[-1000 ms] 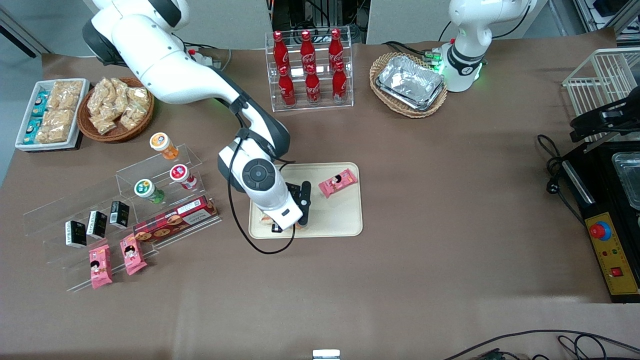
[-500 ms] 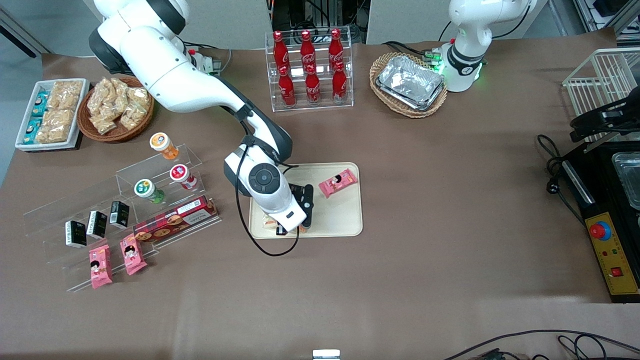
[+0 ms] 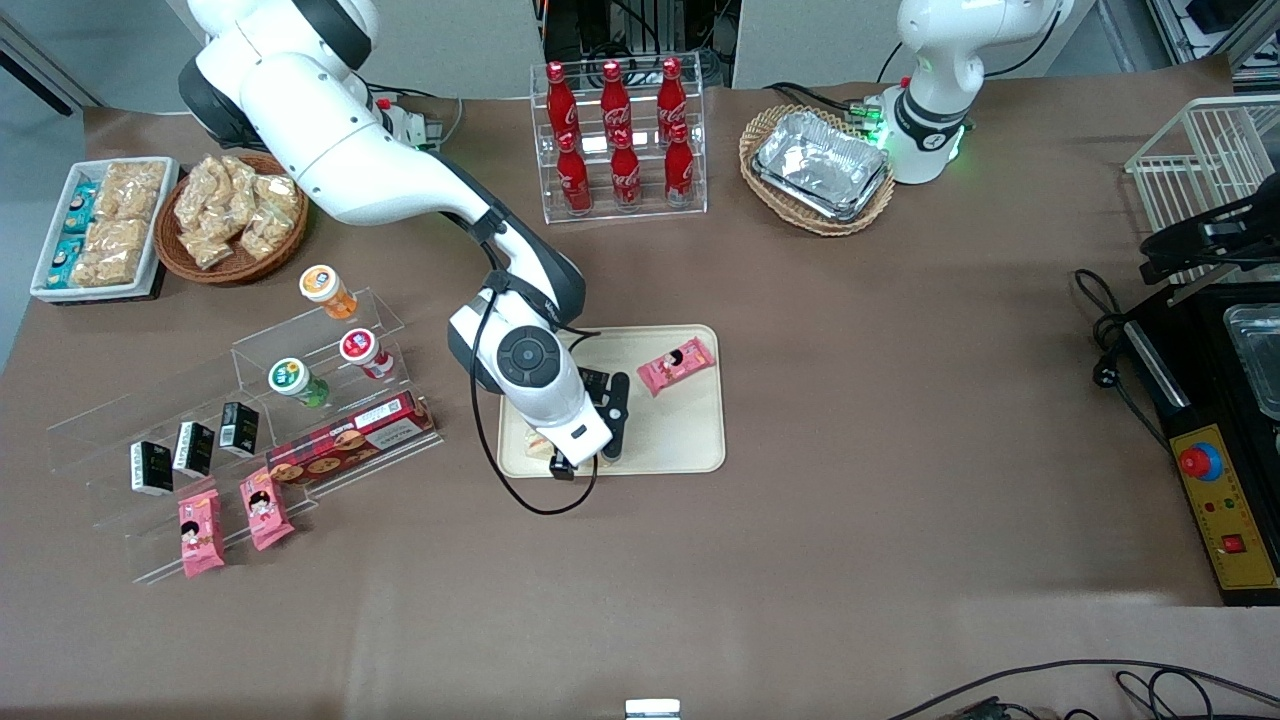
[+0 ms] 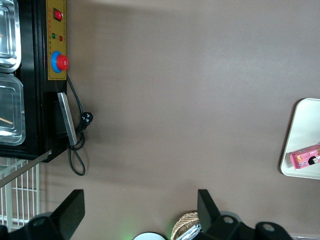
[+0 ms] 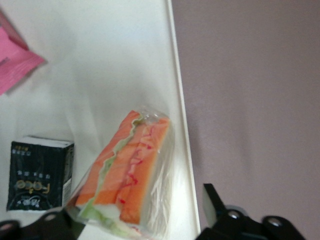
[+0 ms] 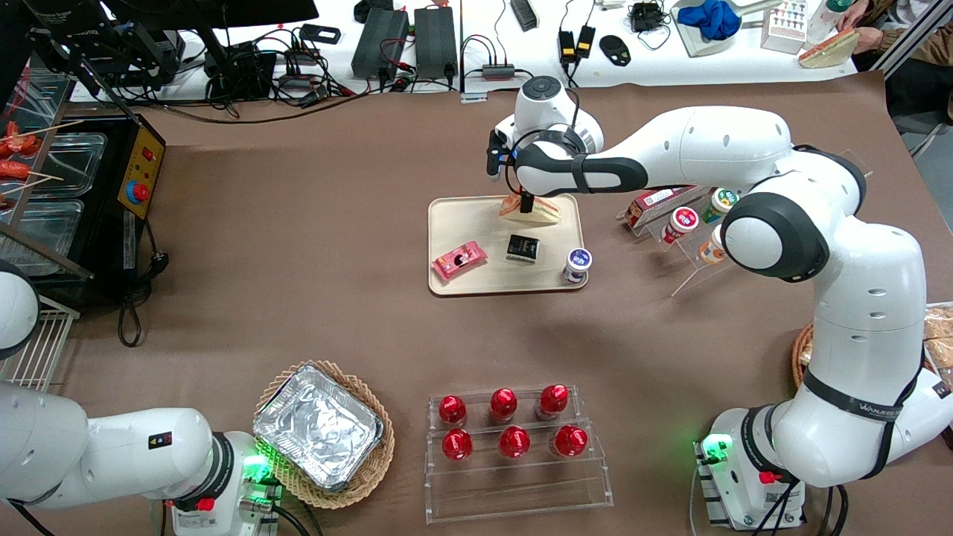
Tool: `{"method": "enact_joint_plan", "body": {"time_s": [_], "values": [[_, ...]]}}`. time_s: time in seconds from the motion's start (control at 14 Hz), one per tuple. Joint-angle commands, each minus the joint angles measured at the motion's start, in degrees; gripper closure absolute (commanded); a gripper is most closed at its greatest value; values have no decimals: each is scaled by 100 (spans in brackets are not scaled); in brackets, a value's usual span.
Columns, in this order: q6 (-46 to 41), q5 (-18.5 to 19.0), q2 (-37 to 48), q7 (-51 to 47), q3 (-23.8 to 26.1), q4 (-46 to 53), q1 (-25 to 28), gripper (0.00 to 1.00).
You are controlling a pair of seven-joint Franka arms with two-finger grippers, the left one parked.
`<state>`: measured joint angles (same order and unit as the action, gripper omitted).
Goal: Place sandwich on tray
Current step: 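Lower the held sandwich onto the cream tray beside the black pack, then open the right gripper to release the sandwich on the tray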
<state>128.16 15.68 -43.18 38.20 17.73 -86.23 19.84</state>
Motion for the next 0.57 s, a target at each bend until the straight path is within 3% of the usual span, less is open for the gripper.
{"method": "enact_joint_plan", "body": {"time_s": [0.0,0.29,0.5], "values": [[-414,-214,213,-522,55,124,-42,0],[-598,-890,652,-857,64,88,-332,0],[-1116,-1023,1161,-1612,82,62,-516,0]]}}
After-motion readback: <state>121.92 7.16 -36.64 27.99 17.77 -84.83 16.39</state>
